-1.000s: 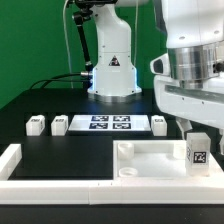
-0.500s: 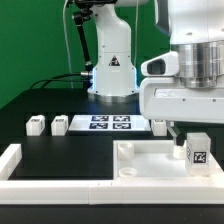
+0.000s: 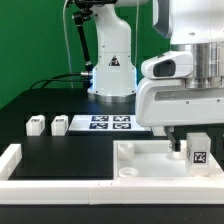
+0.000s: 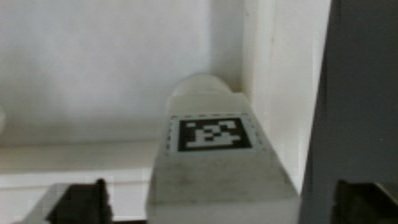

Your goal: Assemble square table

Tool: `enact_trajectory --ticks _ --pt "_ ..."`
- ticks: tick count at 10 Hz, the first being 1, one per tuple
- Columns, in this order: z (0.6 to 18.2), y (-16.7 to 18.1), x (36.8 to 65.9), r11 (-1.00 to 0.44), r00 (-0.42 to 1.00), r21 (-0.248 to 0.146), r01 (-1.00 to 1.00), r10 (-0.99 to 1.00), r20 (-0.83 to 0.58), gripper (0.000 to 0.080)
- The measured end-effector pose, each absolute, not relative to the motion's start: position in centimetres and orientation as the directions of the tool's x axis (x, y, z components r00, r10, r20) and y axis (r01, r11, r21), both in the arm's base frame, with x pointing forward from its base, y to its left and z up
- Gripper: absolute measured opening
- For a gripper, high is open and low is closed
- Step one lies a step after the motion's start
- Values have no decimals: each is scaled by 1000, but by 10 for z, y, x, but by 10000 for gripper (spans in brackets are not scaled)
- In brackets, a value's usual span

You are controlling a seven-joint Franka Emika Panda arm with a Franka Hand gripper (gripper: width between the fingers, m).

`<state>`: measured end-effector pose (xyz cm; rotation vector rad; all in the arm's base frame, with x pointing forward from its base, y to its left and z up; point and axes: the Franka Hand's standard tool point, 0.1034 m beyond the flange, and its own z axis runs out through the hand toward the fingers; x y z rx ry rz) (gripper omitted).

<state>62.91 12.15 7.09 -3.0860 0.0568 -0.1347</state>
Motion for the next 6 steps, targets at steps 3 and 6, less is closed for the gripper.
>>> enact_trajectory --ticks 3,6 --pt "70 120 629 -977 976 -67 -201 -206 75 291" --pt "70 119 629 -912 912 -81 -402 -407 61 291"
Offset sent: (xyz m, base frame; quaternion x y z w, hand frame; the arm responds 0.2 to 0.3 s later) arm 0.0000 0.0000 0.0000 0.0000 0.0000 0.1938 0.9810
